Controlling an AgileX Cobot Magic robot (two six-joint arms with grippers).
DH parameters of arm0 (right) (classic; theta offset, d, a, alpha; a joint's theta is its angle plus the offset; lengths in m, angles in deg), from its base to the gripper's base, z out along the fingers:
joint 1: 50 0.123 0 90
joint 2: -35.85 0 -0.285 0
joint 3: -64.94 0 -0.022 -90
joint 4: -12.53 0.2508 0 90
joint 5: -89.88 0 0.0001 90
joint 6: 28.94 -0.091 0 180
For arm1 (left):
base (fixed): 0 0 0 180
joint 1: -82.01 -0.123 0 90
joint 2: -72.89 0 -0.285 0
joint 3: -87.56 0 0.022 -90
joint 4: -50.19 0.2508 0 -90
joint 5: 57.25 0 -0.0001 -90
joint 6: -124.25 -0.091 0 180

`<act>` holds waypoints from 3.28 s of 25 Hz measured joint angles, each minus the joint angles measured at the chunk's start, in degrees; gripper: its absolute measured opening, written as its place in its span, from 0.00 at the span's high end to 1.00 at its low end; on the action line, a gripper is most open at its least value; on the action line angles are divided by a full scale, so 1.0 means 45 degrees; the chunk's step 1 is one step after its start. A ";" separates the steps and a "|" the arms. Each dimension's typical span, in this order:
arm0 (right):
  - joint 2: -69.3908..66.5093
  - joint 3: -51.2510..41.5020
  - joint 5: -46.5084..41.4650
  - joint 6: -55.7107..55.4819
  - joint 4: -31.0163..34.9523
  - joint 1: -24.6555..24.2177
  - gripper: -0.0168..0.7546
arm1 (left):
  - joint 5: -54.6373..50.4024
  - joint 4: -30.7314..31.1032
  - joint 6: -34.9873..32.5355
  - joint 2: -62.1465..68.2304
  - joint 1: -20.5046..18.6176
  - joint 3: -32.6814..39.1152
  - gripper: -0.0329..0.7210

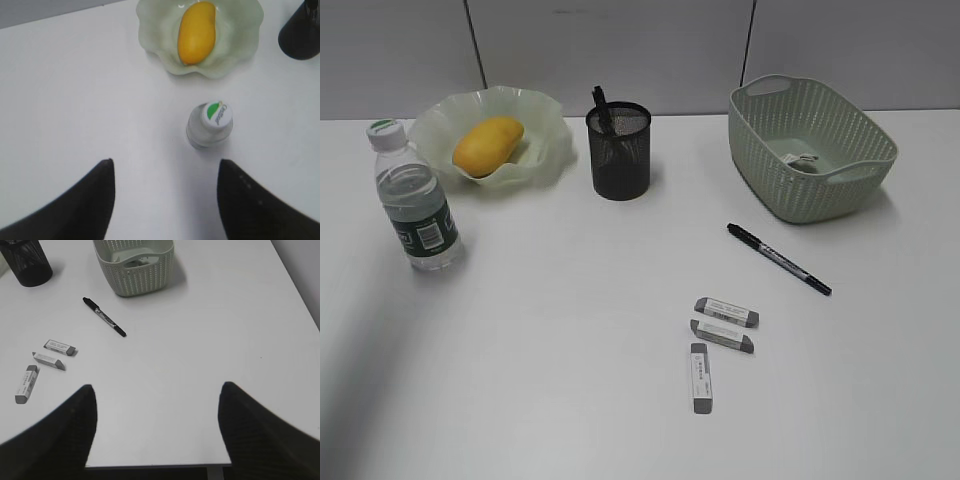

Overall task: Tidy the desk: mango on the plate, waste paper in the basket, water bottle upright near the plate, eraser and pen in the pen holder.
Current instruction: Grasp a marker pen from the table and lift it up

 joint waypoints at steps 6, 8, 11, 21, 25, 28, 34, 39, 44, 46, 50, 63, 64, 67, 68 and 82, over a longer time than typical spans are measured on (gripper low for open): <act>0.0000 0.0000 0.0000 0.0000 0.0000 0.0000 0.21 | -0.0014 -0.0024 0.0000 -0.2161 0.0000 0.3275 0.31; 0.0000 0.0000 0.0000 0.0000 0.0000 0.0000 0.21 | -0.0030 -0.0187 0.0000 -0.2899 0.0000 0.4367 0.31; 0.0000 0.0000 0.0000 0.0000 0.0000 0.0000 0.21 | -0.0047 -0.0283 0.0000 -0.4271 0.0000 0.5928 0.32; -0.0357 0.0000 0.0002 0.0000 0.0022 0.0000 0.21 | 0.0579 -0.0603 0.0000 -0.9349 0.0000 0.9670 0.32; -0.1991 0.0145 0.0016 0.0060 0.0026 0.0000 0.21 | 0.1039 -0.0994 0.0000 -1.1391 0.0000 1.1232 0.32; -0.3472 0.0603 0.0028 0.0514 0.0026 0.0000 0.21 | 0.1148 -0.1084 0.0010 -1.2878 0.0000 1.2092 0.32; -0.6767 0.2003 -0.0012 0.2159 0.0321 0.0082 0.21 | 0.1643 -0.1155 0.0066 -1.5079 0.0000 1.3188 0.32; -0.8817 0.3340 -0.0001 0.2626 0.0460 0.0304 0.21 | 0.1766 -0.1190 0.0619 -1.6131 0.0000 1.3732 0.33; -1.1157 0.5002 -0.0112 0.2938 0.0460 0.0807 0.28 | 0.1777 -0.1190 0.0713 -1.6734 0.0000 1.3742 0.33; -1.2047 0.5736 -0.0306 0.3012 0.0460 0.0995 0.32 | 0.1791 -0.1190 0.0713 -1.7209 0.0000 1.3742 0.34; -1.4392 0.7443 -0.0784 0.3464 0.0446 0.1502 0.41 | 0.1763 -0.1190 0.0713 -1.8470 0.0000 1.3742 0.34; -2.2913 1.4007 -0.2030 0.4464 0.0458 0.4006 0.54 | 0.1787 -0.1190 0.0765 -1.8583 0.0000 1.3742 0.35; -2.3569 1.4529 -0.2030 0.4304 0.0444 0.4158 0.57 | 0.1787 -0.1190 0.0765 -1.8583 0.0000 1.3742 0.35; -2.5255 1.5861 -0.2045 0.3671 -0.0182 0.4751 0.61 | 0.1787 -0.1190 0.0765 -1.8583 0.0000 1.3742 0.35; -2.5747 1.6217 -0.2045 0.3535 -0.0384 0.4990 0.62 | 0.1787 -0.1190 0.0765 -1.8583 0.0000 1.3742 0.35; -2.8509 1.7290 -0.2096 0.2708 -0.3389 0.6168 0.63 | 0.1787 -0.1190 0.0800 -1.8583 0.0000 1.3742 0.36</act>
